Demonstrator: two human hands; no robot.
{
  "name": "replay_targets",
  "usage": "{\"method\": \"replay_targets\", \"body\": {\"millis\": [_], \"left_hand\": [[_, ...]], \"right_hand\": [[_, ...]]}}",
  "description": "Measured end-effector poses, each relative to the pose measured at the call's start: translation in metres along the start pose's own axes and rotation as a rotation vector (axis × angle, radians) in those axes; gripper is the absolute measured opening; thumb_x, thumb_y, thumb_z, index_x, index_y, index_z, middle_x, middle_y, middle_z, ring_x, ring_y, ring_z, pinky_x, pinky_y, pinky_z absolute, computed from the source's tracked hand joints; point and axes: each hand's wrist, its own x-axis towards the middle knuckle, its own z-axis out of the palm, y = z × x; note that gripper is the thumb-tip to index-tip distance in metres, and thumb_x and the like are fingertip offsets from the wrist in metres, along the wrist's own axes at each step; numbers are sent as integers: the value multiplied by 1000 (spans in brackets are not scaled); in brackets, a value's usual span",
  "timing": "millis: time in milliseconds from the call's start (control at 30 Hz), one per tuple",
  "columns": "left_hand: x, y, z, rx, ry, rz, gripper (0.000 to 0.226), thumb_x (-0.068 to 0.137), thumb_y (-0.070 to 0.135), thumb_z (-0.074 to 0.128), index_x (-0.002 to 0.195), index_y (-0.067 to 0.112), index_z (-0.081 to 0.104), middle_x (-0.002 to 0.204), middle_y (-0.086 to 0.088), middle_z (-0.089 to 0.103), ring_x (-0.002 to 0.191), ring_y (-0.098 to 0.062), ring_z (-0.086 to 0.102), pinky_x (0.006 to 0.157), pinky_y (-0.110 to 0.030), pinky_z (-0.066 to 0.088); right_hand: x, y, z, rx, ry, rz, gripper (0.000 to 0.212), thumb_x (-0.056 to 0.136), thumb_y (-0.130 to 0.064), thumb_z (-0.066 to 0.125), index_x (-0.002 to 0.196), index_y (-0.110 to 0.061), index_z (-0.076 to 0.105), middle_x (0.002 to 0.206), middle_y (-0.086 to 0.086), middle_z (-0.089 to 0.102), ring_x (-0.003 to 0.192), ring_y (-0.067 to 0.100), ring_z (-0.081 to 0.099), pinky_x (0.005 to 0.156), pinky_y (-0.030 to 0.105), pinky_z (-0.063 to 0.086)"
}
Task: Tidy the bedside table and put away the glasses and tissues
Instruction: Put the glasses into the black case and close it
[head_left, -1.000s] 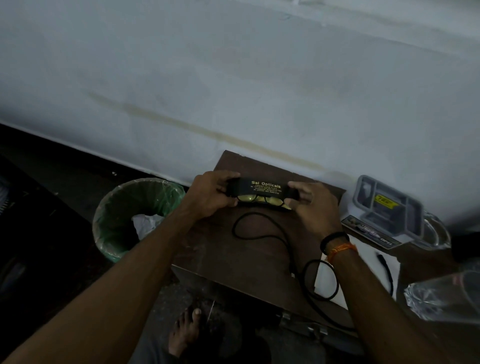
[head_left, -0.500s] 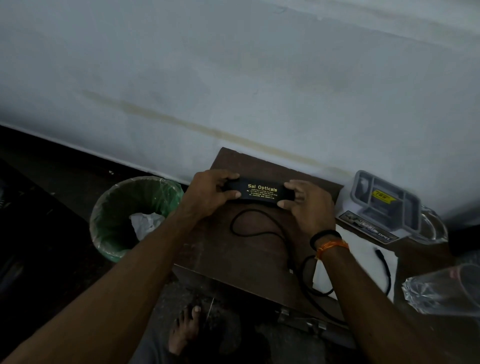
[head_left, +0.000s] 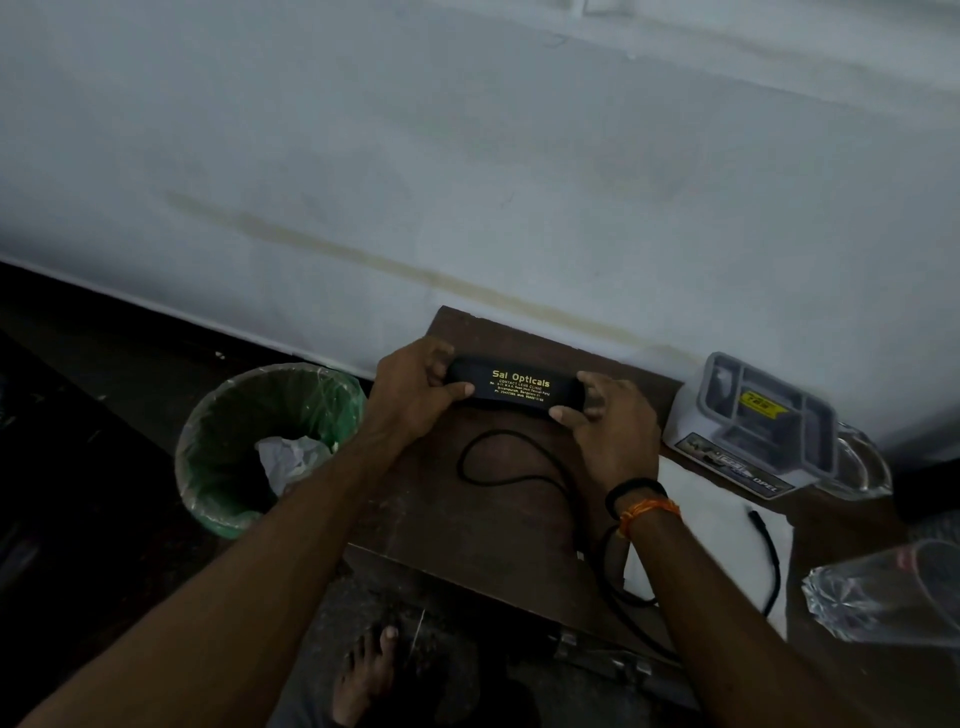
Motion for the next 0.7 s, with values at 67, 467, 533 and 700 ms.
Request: {"method": "replay_targets", "body": {"millis": [67, 467, 533, 700], "left_hand": [[2, 1, 2, -22, 8, -31, 44, 75, 22, 83, 113, 10, 65, 102, -9, 70, 86, -18, 64, 76, -22, 49], [10, 5, 7, -172, -25, -118, 52, 82, 14, 76, 132, 10, 58, 135, -7, 59, 125, -20, 56, 91, -16, 41], [9, 5, 5, -157, -31, -105, 54, 82, 16, 76, 132, 10, 57, 137, -8, 58, 125, -22, 56, 92, -18, 42], [6, 18, 2, -34, 45, -30, 48, 81, 22, 77, 125, 9, 60, 129, -12, 60, 114, -26, 61, 90, -26, 46]], "right_hand": [[1, -2, 2, 29, 6, 31, 54, 77, -33, 79, 126, -18, 61, 117, 5, 65, 90, 17, 67, 85, 29, 52], [18, -16, 22, 202, -17, 128, 58, 81, -9, 72, 136, -15, 55, 121, 6, 66, 93, 6, 61, 87, 12, 41], [17, -16, 21, 156, -39, 114, 60, 81, -12, 71, 138, -16, 52, 120, 5, 65, 95, 5, 60, 88, 12, 40], [0, -19, 2, 106, -58, 21, 52, 84, -14, 69, 134, -19, 54, 127, 1, 61, 106, 12, 62, 97, 29, 51]]}}
